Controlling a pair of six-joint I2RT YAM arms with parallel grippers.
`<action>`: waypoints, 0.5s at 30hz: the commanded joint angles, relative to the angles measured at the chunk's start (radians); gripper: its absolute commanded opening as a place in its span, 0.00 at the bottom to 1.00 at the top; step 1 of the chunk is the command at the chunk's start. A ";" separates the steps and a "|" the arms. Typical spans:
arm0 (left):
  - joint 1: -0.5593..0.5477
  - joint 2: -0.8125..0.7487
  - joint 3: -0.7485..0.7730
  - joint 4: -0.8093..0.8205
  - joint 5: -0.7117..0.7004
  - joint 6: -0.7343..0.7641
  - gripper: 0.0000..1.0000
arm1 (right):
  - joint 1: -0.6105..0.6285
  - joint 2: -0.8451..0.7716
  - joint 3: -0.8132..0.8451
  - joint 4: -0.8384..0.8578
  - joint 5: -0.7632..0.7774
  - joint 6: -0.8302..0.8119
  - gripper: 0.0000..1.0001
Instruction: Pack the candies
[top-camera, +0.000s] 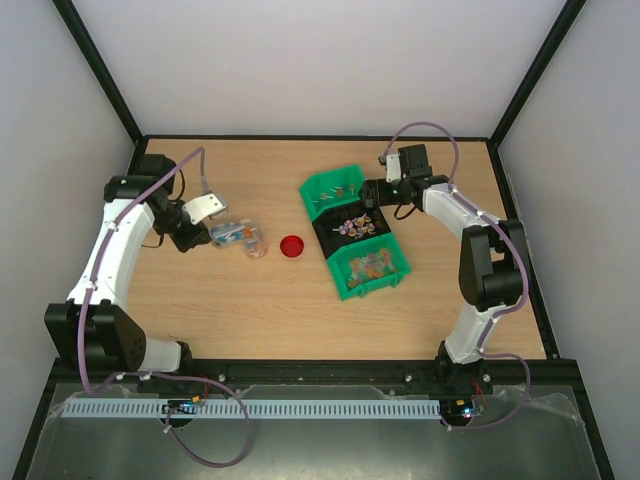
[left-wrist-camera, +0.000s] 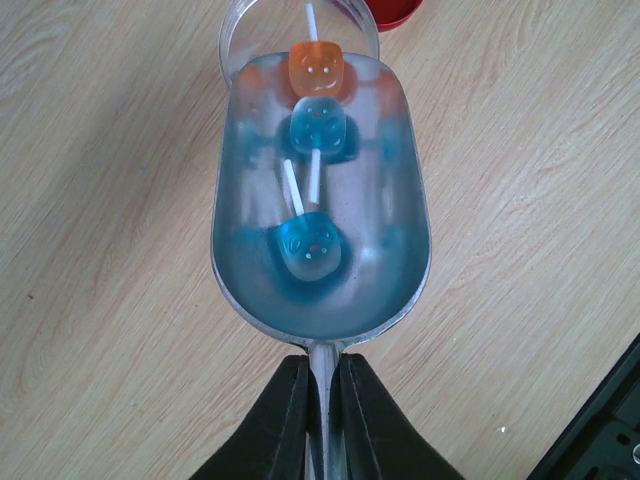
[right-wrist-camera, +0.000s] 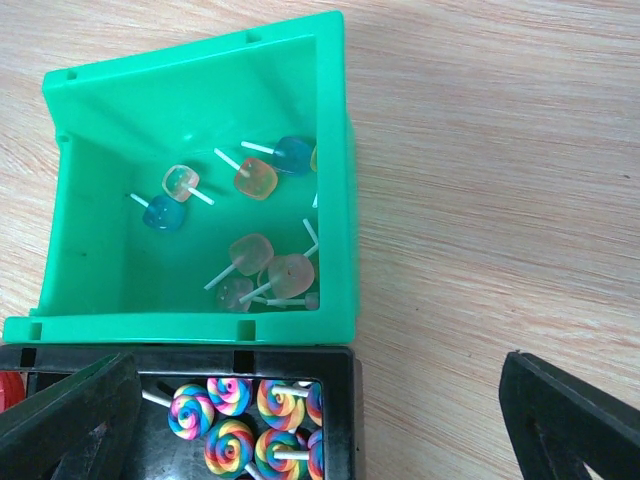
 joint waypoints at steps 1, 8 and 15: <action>-0.010 0.001 0.043 -0.055 -0.015 -0.008 0.02 | -0.004 0.000 0.019 -0.025 0.002 0.014 0.99; -0.017 0.004 0.070 -0.062 -0.028 -0.017 0.02 | -0.004 0.003 0.018 -0.023 -0.004 0.020 0.99; -0.025 0.005 0.072 -0.072 -0.046 -0.018 0.02 | -0.004 -0.001 0.012 -0.023 -0.001 0.020 0.99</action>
